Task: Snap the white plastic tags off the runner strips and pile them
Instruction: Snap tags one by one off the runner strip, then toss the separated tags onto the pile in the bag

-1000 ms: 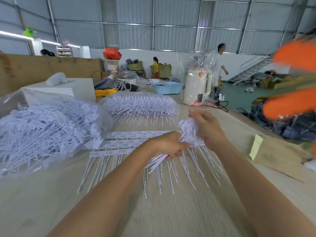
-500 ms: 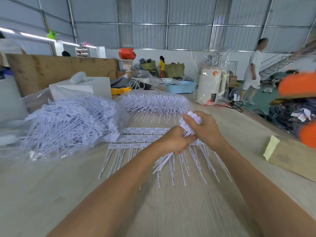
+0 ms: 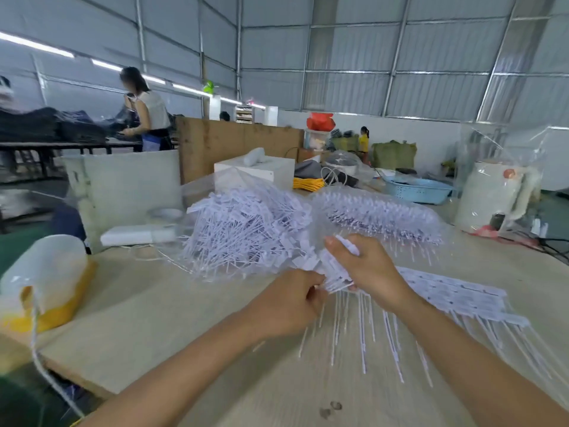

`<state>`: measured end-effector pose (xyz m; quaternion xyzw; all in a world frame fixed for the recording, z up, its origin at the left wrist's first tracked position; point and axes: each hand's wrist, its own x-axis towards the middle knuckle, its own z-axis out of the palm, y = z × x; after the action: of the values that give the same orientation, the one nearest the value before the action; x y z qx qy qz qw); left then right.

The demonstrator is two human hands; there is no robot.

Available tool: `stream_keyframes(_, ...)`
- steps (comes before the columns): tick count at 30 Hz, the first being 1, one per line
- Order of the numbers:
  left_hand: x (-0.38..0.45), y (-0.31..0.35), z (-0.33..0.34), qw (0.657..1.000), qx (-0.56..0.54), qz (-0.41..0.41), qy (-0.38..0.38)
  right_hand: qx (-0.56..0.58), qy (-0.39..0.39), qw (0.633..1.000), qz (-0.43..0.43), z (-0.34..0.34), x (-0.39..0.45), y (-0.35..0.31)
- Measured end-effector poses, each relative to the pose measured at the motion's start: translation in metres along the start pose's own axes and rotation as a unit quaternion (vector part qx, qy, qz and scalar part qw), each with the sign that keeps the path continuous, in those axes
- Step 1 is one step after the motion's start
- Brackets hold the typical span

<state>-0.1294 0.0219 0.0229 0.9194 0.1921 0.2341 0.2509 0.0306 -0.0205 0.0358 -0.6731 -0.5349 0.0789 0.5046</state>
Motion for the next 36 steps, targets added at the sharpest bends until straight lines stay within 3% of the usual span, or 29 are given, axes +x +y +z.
stream_keyframes(8,-0.034,-0.098,-0.072,0.975,0.079,-0.138,0.154,0.031,-0.148,0.988,-0.038,0.124,0.056,-0.043)
stream_keyframes(12,0.005,-0.133,-0.087,0.954,0.116,-0.2,0.192,-0.06,-0.113,0.991,-0.038,0.145,0.086,-0.03)
stream_keyframes(16,0.05,-0.154,-0.089,0.94,0.161,-0.253,0.166,-0.192,-0.071,0.978,-0.044,0.14,0.108,-0.004)
stream_keyframes(21,0.086,-0.156,-0.066,0.925,0.286,-0.233,0.095,-0.253,-0.03,0.966,-0.037,0.125,0.124,0.028)
stream_keyframes(27,0.094,-0.158,-0.047,0.84,0.483,-0.233,0.086,-0.285,-0.03,0.958,0.0,0.119,0.129,0.046)
stream_keyframes(32,0.089,-0.151,-0.051,0.838,0.478,-0.257,0.057,-0.333,-0.065,0.941,-0.014,0.114,0.12,0.042)
stream_keyframes(36,0.079,-0.116,-0.051,0.836,0.476,-0.262,0.082,-0.289,-0.048,0.955,-0.048,0.093,0.095,0.026)
